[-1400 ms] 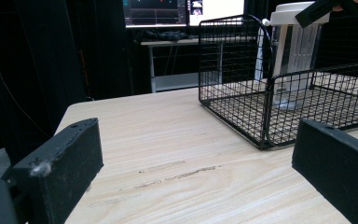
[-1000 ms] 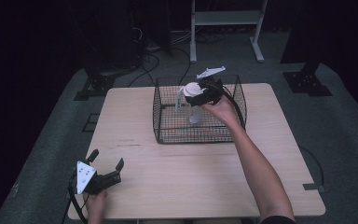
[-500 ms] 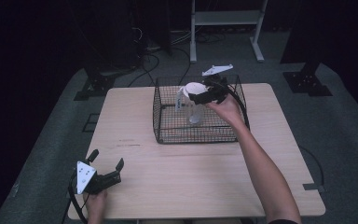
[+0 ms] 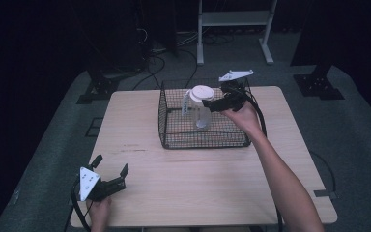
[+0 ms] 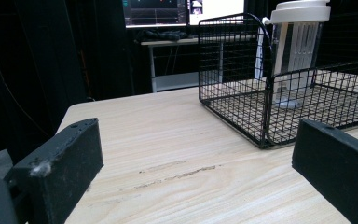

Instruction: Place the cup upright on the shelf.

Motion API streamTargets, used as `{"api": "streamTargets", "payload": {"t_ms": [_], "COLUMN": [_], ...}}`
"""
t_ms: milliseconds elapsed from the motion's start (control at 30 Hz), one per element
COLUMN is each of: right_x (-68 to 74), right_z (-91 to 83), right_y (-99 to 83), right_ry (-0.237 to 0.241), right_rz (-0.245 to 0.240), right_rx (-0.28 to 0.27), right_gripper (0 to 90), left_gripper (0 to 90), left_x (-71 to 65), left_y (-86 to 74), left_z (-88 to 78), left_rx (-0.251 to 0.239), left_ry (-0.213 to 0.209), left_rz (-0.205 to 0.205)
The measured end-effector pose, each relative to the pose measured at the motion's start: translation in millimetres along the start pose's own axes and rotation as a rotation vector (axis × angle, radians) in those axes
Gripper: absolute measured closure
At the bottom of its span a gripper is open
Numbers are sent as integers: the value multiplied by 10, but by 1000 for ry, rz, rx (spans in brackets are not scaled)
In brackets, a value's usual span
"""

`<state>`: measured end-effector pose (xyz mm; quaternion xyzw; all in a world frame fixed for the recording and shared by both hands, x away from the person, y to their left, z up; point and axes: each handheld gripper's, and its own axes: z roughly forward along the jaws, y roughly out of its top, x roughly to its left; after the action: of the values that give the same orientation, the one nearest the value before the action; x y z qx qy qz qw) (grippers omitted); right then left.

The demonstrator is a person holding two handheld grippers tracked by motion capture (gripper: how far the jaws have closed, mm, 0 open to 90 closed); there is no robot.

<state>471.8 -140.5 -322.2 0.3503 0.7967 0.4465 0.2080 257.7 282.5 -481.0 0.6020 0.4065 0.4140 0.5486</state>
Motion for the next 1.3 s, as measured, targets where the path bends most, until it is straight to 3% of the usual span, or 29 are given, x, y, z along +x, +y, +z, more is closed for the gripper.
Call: {"api": "streamTargets", "payload": {"t_ms": [500, 1167, 1300], "right_x": [60, 137, 136], "right_z": [-264, -506, -526], "right_y": [-172, -326, -374], "right_ry": [38, 72, 82], "right_rz": [-5, -33, -20], "right_rx": [12, 18, 18], "right_gripper": [10, 10, 10], "left_gripper": [9, 9, 9], "left_x": [-2, -5, -6], "left_y": [1, 1, 1], "left_z": [2, 3, 3], "left_rx": [3, 4, 4], "left_ry": [0, 2, 2], "left_rz": [2, 4, 4]}}
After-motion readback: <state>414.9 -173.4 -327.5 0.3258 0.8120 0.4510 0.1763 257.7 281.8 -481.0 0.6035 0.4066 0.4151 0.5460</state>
